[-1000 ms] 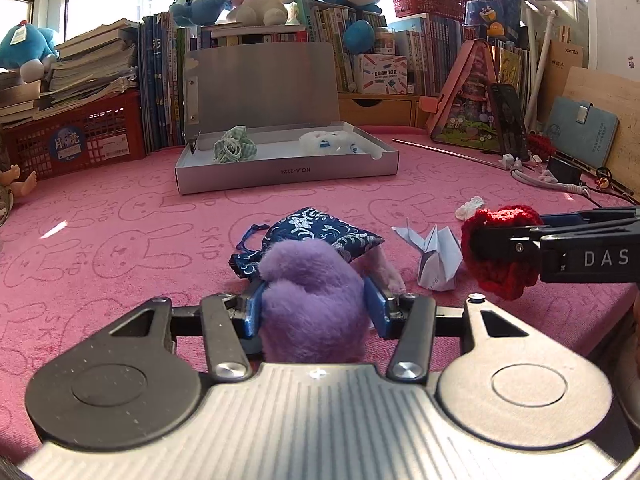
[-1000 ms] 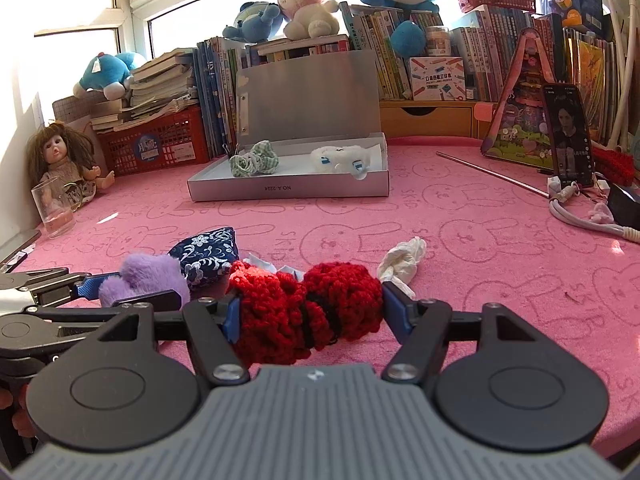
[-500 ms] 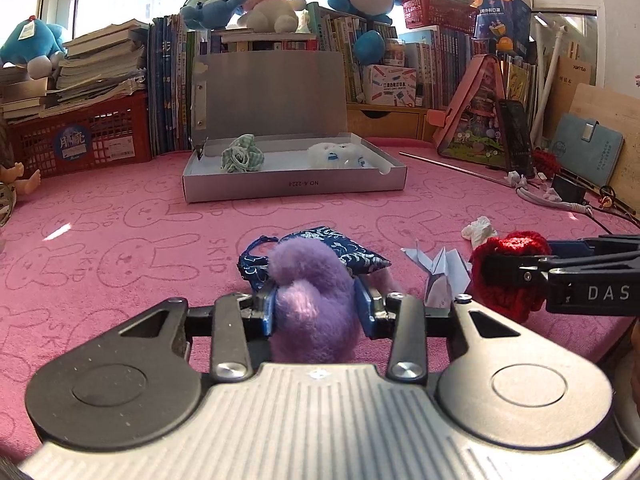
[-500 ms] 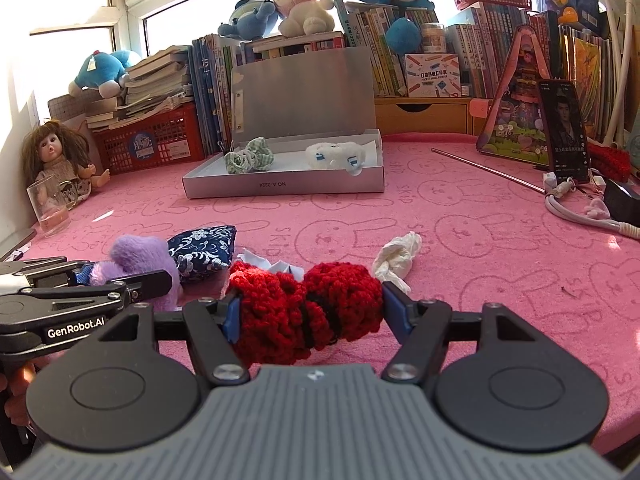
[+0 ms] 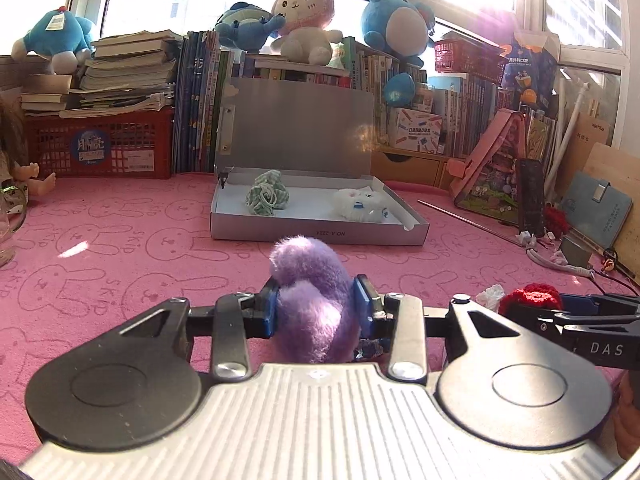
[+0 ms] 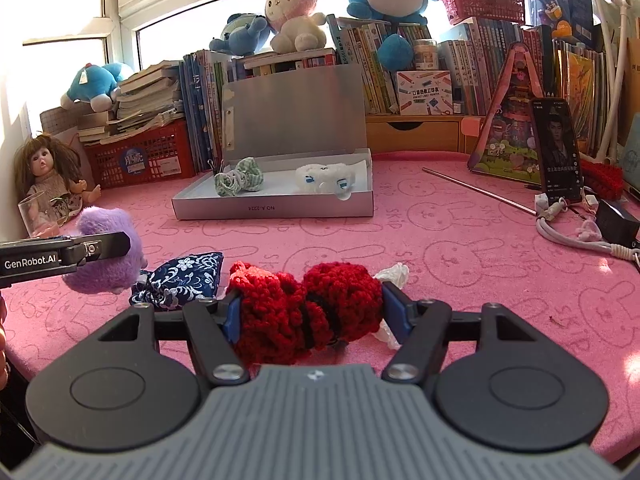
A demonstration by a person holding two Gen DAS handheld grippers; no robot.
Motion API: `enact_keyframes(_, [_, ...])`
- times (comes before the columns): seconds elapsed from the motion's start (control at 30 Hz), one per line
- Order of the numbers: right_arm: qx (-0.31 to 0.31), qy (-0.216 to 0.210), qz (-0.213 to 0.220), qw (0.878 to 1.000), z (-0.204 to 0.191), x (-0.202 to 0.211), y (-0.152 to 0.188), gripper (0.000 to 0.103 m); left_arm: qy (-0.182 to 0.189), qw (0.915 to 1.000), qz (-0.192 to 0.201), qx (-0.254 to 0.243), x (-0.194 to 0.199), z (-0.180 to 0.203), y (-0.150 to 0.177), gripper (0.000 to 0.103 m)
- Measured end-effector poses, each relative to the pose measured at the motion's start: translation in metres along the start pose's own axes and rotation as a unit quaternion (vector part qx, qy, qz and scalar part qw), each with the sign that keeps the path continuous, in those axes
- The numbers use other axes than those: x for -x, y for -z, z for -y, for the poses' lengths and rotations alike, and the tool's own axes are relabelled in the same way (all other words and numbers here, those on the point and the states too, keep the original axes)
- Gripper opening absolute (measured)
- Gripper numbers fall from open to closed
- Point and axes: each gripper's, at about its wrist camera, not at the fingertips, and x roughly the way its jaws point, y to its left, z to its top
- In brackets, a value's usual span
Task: Organize objects
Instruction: 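Carry the purple heart and red knitted item into the white box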
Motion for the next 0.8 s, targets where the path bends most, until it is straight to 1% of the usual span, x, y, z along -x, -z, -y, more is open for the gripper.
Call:
enact_keyframes(0.13, [-0.007,0.008,0.003,1.000,0.004,-0.007,-0.012,0.069,-0.020,0.9998,-0.002,0.003,-0.014,-0.008,-0.014,0.043])
enact_keyframes(0.3, [-0.017,0.022,0.005,1.000,0.010,-0.023,-0.033,0.069,-0.025,0.9995,-0.010,0.019,-0.040,-0.019,-0.033,0.043])
enact_keyframes(0.43, [-0.043,0.022,0.003,0.999,0.021,-0.041,-0.056,0.069,-0.028,0.9994,-0.004,0.020,-0.057,-0.025,-0.051,0.043])
enact_keyframes(0.5, [-0.052,0.017,0.001,0.999,0.026,-0.052,-0.065,0.069,-0.024,0.9994,-0.006,0.025,-0.067,-0.028,-0.060,0.043])
enact_keyframes(0.63, [-0.076,0.004,-0.013,0.997,0.037,-0.079,-0.085,0.069,-0.017,0.9983,-0.024,0.051,-0.091,-0.036,-0.074,0.043])
enact_keyframes(0.8, [-0.117,-0.015,-0.032,0.993,0.052,-0.118,-0.105,0.069,-0.022,0.9986,-0.021,0.044,-0.116,-0.037,-0.091,0.043])
